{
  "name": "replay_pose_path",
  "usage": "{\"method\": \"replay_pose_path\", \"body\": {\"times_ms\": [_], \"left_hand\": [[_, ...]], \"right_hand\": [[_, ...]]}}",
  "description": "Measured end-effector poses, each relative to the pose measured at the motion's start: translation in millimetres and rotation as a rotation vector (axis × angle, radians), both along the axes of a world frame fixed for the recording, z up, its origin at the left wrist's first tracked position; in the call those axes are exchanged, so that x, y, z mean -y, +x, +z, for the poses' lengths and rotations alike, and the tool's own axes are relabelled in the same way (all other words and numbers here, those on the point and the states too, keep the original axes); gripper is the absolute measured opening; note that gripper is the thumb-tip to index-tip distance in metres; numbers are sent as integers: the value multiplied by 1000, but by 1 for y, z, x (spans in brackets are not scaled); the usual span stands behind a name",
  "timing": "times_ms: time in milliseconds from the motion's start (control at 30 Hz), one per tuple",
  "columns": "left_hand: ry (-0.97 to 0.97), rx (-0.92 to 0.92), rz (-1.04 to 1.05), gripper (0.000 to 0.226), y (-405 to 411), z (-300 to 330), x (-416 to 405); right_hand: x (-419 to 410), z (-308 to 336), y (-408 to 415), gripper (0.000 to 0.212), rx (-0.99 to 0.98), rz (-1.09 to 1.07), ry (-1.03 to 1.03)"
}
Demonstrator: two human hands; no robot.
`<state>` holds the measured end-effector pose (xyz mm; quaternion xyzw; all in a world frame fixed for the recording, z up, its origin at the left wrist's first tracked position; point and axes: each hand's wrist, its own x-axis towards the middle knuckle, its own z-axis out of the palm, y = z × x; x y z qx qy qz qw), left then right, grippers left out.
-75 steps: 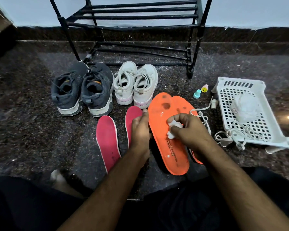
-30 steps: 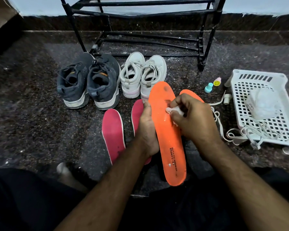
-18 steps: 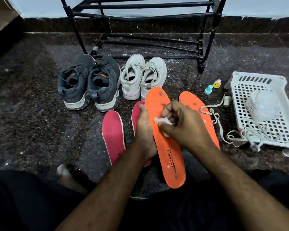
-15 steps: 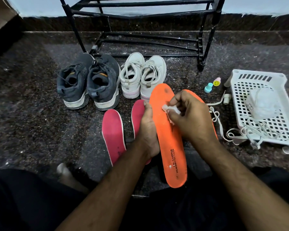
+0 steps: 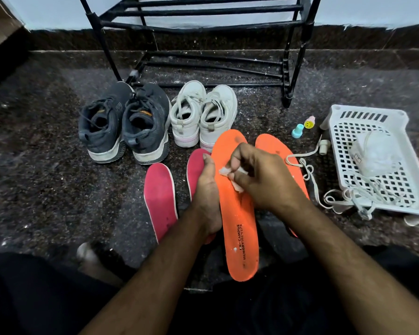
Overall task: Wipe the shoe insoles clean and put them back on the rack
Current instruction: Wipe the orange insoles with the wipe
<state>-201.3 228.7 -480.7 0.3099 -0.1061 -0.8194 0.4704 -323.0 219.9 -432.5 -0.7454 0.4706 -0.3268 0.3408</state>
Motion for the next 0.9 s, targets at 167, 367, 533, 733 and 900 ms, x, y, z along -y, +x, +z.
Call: {"method": "replay_pose_path", "body": {"times_ms": [167, 367, 533, 733, 900], "left_hand": [[-41, 86, -122, 87, -16, 1, -5], [17, 22, -32, 88, -4, -1, -2], [-37, 136, -164, 89, -12, 0, -5], [9, 98, -29, 88, 2, -1, -2], [-35, 90, -78, 95, -3, 3, -1]], "right_hand": [[20, 0, -12, 19, 65, -304, -119], [-3, 1, 1, 38, -59, 95, -34], [17, 4, -20, 28, 80, -218, -66], [0, -7, 6, 36, -48, 13, -83], [1, 1, -10, 32, 7, -90, -44]]}}
